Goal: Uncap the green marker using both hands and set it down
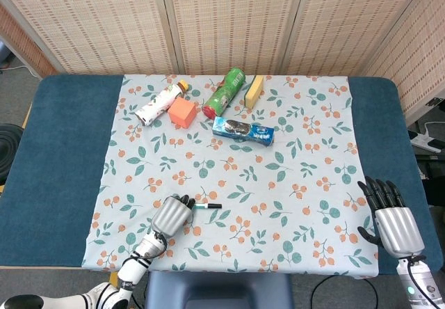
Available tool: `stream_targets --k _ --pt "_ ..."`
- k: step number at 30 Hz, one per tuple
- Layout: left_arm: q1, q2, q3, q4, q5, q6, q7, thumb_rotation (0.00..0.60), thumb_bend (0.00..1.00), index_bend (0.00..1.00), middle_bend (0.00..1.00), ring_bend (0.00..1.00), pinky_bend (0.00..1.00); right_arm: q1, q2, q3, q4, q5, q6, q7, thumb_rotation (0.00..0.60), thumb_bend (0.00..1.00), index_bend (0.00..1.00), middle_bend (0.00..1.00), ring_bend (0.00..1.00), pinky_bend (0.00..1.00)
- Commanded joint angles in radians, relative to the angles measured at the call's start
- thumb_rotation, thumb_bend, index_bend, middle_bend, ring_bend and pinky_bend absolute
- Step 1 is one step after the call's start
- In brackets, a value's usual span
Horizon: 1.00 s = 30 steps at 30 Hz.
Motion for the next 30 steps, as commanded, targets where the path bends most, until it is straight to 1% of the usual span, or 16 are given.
stream_targets --k 1,7,14,17,20,23,24,27,28,30 --pt "-0.001 -0.002 0.002 0.004 -0.003 0.0 0.003 0.6 0.44 0.38 0.46 0.68 0.97 0.0 0.001 0.0 0.0 0.0 -0.001 0.001 0.6 0.06 0.0 0.0 0.0 0.03" --pt "-0.006 -0.011 0.002 0.029 0.003 0.011 -0.002 0.6 0.44 0.43 0.52 0.69 0.97 0.0 0.001 0.0 -0.001 0.001 0.0 0.001 0.6 0.06 0.0 0.0 0.0 0.03" --pt "-0.003 0.001 0.013 0.015 0.018 0.032 -0.013 0.6 0.44 0.46 0.55 0.69 0.97 0.002 -0.003 -0.002 0.001 0.001 -0.005 -0.005 0.6 0.06 0.0 0.0 0.0 0.03" --pt "-0.001 0.009 0.019 0.005 0.026 0.041 -0.029 0.6 0.44 0.48 0.58 0.69 0.97 0.007 -0.015 -0.009 0.011 -0.025 -0.003 0.004 0.6 0.06 0.0 0.0 0.0 0.03" --pt "-0.004 0.019 0.022 -0.006 0.036 0.043 -0.061 0.6 0.44 0.49 0.59 0.69 0.96 0.015 -0.041 -0.028 0.023 -0.063 -0.011 0.023 0.6 0.06 0.0 0.0 0.0 0.04" --pt "-0.006 0.021 0.023 -0.008 0.04 0.044 -0.071 0.6 0.44 0.5 0.6 0.69 0.96 0.017 -0.048 -0.031 0.023 -0.073 -0.012 0.029 0.6 0.06 0.0 0.0 0.0 0.04" --pt "-0.007 0.023 0.024 -0.01 0.043 0.044 -0.076 0.6 0.44 0.5 0.61 0.69 0.96 0.02 -0.053 -0.033 0.022 -0.08 -0.013 0.034 0.6 0.06 0.01 0.0 0.0 0.04" --pt "-0.013 0.028 0.028 -0.03 0.056 0.046 -0.088 0.6 0.44 0.51 0.63 0.69 0.95 0.046 -0.087 -0.034 0.005 -0.125 -0.024 0.039 0.6 0.06 0.1 0.01 0.0 0.04" --pt "-0.017 0.028 0.027 -0.046 0.063 0.049 -0.092 0.6 0.44 0.51 0.63 0.69 0.95 0.072 -0.106 -0.031 -0.015 -0.146 -0.052 0.021 0.6 0.06 0.13 0.02 0.0 0.04" --pt "-0.024 0.033 0.02 -0.08 0.067 0.048 -0.075 0.6 0.44 0.51 0.63 0.69 0.95 0.11 -0.148 -0.003 -0.044 -0.117 -0.113 -0.048 0.6 0.06 0.18 0.03 0.0 0.04"
